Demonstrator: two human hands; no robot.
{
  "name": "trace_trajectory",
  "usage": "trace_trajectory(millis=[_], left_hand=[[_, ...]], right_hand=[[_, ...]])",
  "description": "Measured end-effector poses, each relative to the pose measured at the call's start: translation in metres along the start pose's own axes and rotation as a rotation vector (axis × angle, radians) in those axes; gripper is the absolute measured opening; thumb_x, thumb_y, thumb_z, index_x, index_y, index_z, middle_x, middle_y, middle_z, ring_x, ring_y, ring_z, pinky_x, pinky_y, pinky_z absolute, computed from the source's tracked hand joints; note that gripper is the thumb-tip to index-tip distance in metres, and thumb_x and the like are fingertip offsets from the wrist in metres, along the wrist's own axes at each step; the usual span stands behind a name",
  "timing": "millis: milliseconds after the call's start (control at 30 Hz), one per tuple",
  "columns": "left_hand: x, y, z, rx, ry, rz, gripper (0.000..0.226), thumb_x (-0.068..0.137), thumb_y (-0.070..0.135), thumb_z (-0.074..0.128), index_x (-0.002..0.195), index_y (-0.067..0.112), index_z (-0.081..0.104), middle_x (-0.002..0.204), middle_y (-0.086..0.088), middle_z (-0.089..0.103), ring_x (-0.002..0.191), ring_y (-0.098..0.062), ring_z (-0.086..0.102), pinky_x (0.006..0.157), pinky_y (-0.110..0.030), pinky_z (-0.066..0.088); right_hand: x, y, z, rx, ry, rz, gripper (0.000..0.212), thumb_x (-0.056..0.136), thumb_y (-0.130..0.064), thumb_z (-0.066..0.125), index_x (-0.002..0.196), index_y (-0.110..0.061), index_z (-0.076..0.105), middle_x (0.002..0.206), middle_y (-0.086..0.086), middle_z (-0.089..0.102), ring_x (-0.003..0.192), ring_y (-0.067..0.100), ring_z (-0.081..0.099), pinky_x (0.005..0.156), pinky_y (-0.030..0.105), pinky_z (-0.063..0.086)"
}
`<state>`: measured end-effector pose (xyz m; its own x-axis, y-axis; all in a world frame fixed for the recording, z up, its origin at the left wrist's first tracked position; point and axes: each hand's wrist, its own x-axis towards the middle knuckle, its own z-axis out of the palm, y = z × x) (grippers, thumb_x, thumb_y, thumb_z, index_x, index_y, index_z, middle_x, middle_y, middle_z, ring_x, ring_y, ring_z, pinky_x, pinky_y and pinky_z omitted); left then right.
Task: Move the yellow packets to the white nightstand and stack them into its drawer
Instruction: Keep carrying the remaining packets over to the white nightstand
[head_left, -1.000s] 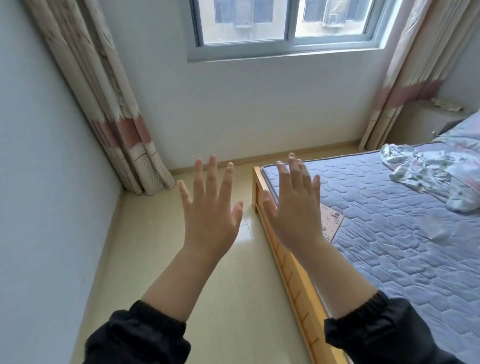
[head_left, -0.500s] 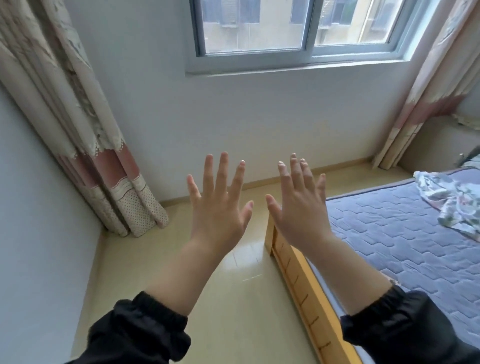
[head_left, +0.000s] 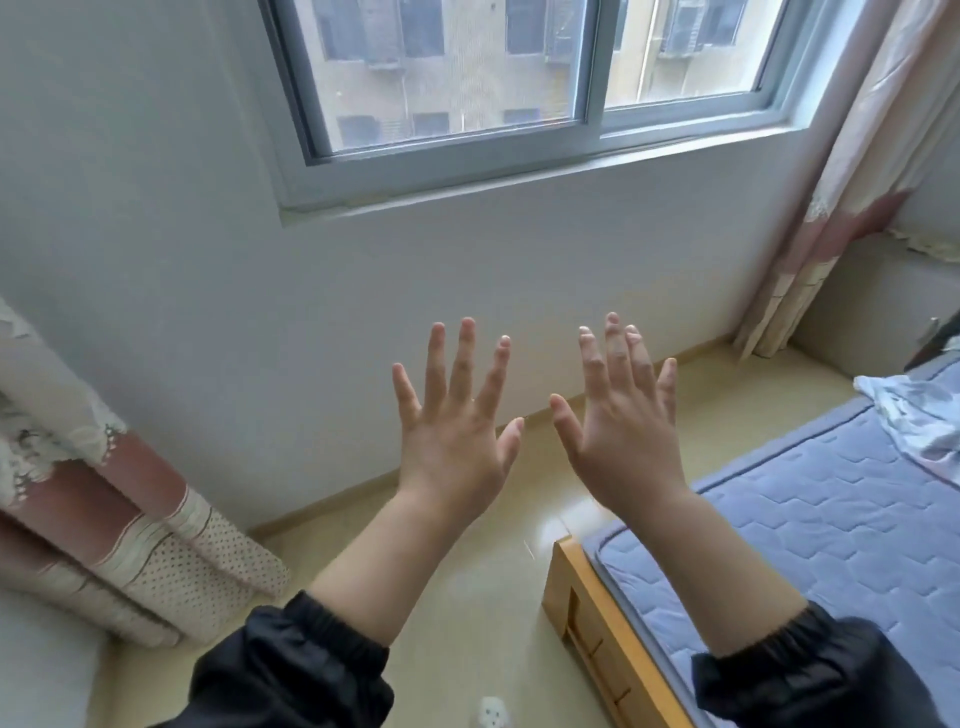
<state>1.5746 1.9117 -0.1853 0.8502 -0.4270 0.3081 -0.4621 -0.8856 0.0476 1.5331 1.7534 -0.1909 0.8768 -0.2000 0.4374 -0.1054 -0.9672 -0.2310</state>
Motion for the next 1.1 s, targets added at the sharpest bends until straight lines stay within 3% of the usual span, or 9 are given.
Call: trace_trajectory(millis=[167,400,667,767,1100], left_hand=[[0.14,-0.017,0.03,-0.019,-0.038,0.036,0.077,0.097,0.055,0.025,0.143,0.032,-0.032,0.148,-0.001,-0.044,0.135,-0.025,-0.042,0.109,-0.057,-0.02],[0.308,-0.047,0.078,-0.083,0.012,0.136,0.076,0.096,0.054,0.029,0.141,0.034,-0.029,0.154,0.001,-0.034,0.139,-0.023,-0.037,0.108,-0.054,-0.021],[0.513,-0.04,0.16,-0.171,0.016,0.371,0.075,0.096,0.052,0.034,0.15,0.033,-0.015,0.158,0.0,-0.024,0.143,-0.023,-0.029,0.111,-0.052,-0.017],[0.587,-0.022,0.184,-0.208,0.003,0.456,0.075,0.096,0.052,0.035,0.151,0.032,-0.013,0.159,-0.001,-0.021,0.144,-0.024,-0.027,0.113,-0.053,-0.013],[0.742,0.13,0.251,-0.317,-0.033,0.735,0.075,0.096,0.05,0.038,0.153,0.028,-0.005,0.161,-0.005,-0.012,0.146,-0.029,-0.016,0.114,-0.058,-0.001]], right_hand=[[0.124,0.029,0.045,-0.023,0.007,0.07,0.074,0.089,-0.056,0.012,0.153,-0.018,0.011,0.161,0.006,0.002,0.148,0.024,-0.002,0.114,0.05,-0.005],[0.272,0.058,0.113,-0.054,0.036,0.099,0.073,0.091,-0.055,0.016,0.152,-0.016,0.013,0.161,0.008,0.003,0.148,0.026,0.001,0.115,0.052,-0.002],[0.427,0.133,0.191,-0.181,0.122,0.335,0.071,0.091,-0.051,0.024,0.15,-0.011,0.022,0.158,0.015,0.014,0.146,0.033,0.014,0.113,0.058,0.009],[0.473,0.167,0.203,-0.234,0.103,0.439,0.071,0.09,-0.049,0.027,0.148,-0.009,0.029,0.156,0.016,0.021,0.143,0.035,0.022,0.111,0.061,0.016],[0.553,0.324,0.203,-0.363,0.158,0.74,0.072,0.089,-0.05,0.022,0.149,-0.011,0.027,0.158,0.014,0.018,0.144,0.032,0.02,0.113,0.058,0.015]])
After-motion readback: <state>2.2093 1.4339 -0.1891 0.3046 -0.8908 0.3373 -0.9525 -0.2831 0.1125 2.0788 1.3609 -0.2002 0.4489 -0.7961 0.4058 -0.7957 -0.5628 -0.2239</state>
